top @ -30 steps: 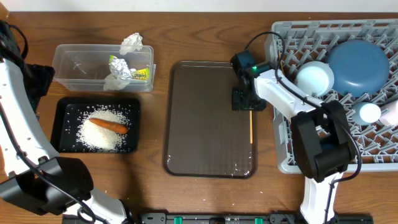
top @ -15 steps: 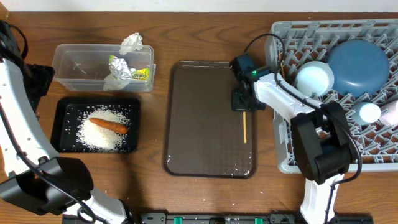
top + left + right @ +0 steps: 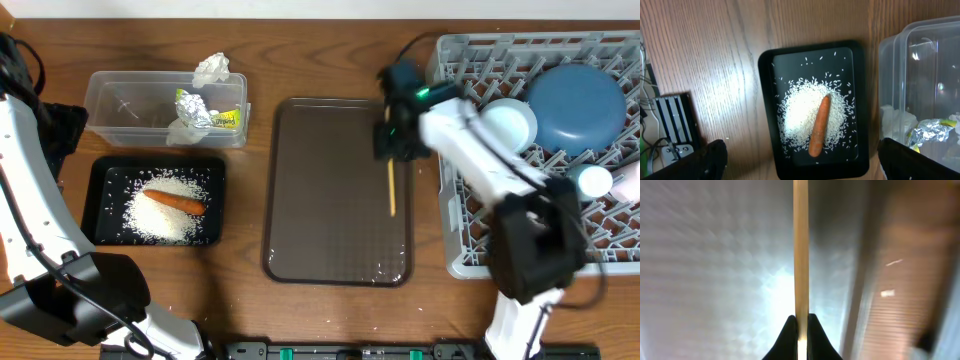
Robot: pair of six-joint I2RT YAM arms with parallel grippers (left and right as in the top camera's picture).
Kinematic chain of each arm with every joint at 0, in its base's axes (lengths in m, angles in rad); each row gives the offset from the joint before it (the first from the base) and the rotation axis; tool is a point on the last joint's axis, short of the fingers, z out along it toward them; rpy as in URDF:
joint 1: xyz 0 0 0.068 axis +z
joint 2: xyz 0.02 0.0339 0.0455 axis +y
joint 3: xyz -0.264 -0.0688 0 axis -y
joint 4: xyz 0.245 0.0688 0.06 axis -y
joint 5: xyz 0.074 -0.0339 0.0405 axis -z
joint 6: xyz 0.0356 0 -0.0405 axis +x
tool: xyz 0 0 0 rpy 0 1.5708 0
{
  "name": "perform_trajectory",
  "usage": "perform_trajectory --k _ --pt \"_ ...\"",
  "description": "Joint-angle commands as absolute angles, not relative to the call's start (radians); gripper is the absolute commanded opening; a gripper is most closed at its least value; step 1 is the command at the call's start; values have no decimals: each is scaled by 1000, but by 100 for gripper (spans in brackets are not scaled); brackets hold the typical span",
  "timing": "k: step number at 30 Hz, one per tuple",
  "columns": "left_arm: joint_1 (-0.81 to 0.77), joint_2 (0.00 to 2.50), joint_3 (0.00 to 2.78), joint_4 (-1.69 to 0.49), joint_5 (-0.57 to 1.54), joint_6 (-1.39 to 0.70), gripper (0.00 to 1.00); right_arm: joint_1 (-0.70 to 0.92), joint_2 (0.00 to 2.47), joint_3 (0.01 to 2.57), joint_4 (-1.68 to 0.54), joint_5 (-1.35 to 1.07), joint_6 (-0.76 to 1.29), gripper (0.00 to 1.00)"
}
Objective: Sort waste into correct bins and load items into the dishwasher rack
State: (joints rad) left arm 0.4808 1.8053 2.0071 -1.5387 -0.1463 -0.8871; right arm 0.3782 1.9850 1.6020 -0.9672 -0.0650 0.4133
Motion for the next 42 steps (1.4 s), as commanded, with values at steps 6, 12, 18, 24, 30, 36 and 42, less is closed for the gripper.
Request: perform_trajectory --k 6,12,18,24,30,36,42 --pt "484 1805 2014 -1544 -166 -893 98 143 1705 1700 -981 -69 244 1" --pt "484 1805 2014 -1544 -166 -892 98 48 1705 1686 -985 -82 108 1" --pt "484 1805 2014 -1544 -166 -892 98 29 1755 1638 -898 -33 87 1" --pt "484 1805 2014 -1543 -166 -892 98 34 1829 1633 -882 -34 76 3" --pt "484 1805 2014 -1544 -166 -893 98 41 1865 1633 -906 -43 78 41" --pt "484 1805 2014 -1544 -166 -893 98 51 1839 1635 -947 -78 126 50" --pt "484 1805 2014 -1544 -166 -892 98 54 1747 1634 -1061 -144 233 48"
